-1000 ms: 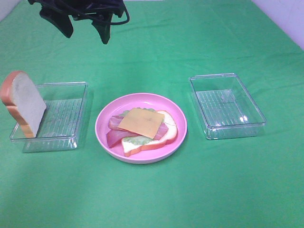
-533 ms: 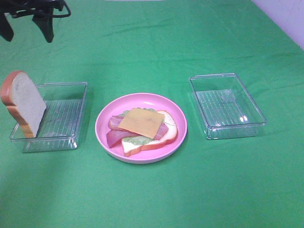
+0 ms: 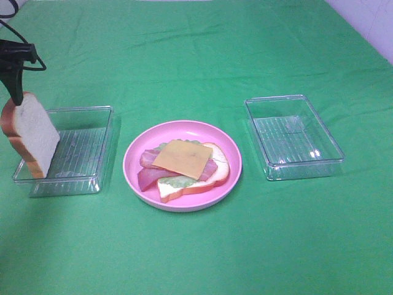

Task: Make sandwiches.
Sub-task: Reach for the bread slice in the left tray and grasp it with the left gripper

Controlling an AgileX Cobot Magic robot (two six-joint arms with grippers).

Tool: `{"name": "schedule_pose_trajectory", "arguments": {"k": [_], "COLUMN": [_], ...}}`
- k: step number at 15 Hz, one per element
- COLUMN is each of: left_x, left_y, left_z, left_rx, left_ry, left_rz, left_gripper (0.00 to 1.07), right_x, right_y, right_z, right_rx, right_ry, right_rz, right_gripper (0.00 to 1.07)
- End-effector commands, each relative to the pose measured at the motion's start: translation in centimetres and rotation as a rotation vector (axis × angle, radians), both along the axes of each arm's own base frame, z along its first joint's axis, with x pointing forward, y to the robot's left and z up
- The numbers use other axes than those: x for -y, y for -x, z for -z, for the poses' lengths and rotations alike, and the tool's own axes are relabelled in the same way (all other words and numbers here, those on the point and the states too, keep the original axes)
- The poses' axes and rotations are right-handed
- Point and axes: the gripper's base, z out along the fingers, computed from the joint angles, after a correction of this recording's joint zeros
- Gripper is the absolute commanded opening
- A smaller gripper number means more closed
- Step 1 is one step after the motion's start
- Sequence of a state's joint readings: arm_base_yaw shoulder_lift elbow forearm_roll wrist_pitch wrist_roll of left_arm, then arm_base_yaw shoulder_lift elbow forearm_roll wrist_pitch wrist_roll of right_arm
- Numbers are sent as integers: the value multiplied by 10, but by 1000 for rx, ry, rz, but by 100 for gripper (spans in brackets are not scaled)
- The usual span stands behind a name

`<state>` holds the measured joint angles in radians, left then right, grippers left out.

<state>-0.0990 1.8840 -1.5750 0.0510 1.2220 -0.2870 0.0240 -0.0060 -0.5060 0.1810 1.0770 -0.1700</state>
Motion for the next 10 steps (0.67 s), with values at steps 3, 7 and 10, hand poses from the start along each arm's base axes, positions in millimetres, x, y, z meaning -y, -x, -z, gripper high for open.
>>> {"name": "schedule_pose_trajectory", "arguments": {"k": [3, 7, 10], "left_x": [5, 6, 5], "left_y": [-11, -17, -19], "left_z": [34, 53, 52], "left_rx": [-57, -77, -57], "left_ry": [44, 42, 34], "left_rz": [-12, -12, -8], "left_gripper": [74, 63, 22], "right_x": [0, 0, 0], "right_y": [2, 2, 2], "right_z": [0, 0, 0], "right_rx": [27, 27, 27], "right_ry": [6, 6, 6], "right_rz": [-7, -7, -7], "right_gripper": [63, 63, 63]}}
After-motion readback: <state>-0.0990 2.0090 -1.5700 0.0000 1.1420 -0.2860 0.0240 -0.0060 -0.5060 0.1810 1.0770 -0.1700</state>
